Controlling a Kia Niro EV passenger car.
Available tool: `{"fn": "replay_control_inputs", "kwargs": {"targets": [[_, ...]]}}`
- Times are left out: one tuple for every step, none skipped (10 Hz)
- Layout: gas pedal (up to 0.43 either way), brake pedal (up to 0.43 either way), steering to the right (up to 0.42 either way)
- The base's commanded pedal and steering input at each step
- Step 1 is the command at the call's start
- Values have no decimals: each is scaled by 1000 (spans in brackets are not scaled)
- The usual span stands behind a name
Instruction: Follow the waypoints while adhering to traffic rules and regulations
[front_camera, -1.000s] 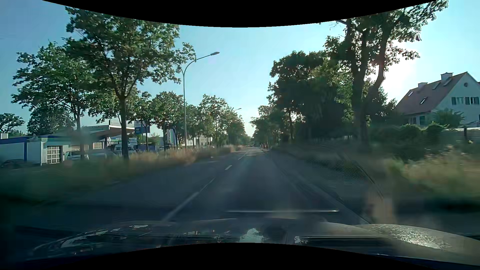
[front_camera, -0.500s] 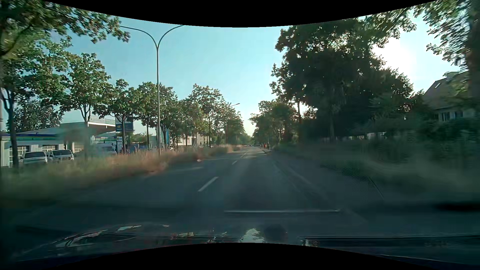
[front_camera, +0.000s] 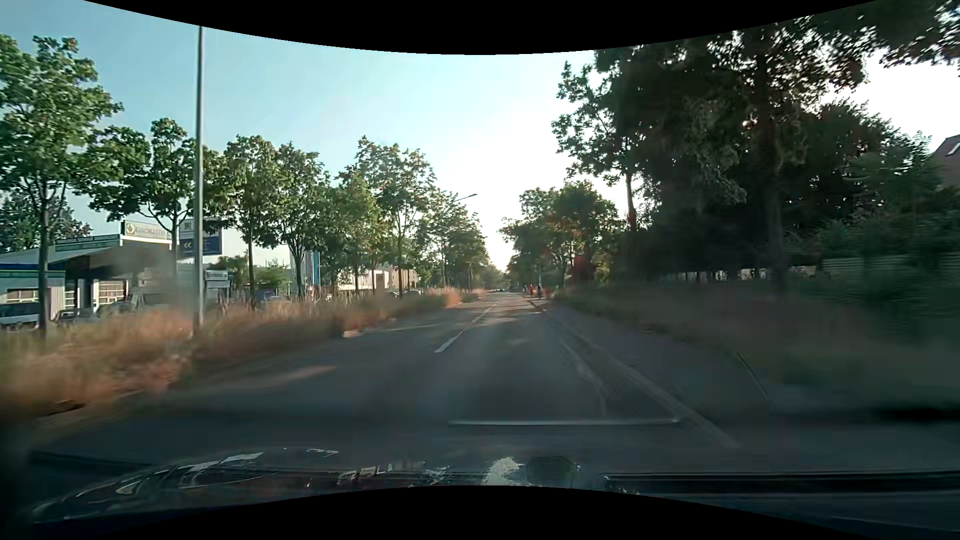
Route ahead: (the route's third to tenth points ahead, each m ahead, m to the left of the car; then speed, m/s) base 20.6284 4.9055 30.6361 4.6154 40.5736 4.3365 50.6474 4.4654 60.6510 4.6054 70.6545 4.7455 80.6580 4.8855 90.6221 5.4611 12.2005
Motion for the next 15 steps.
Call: {"fn": "replay_control_inputs", "kwargs": {"targets": [[118,0,-4],[118,0,-3],[118,0,-3],[118,0,-3],[118,0,-4],[110,0,-3],[87,0,-3],[87,0,-3],[87,0,-4],[79,0,-3],[79,0,-3],[79,0,-3],[79,0,-3],[79,0,-3],[67,0,-3]]}}
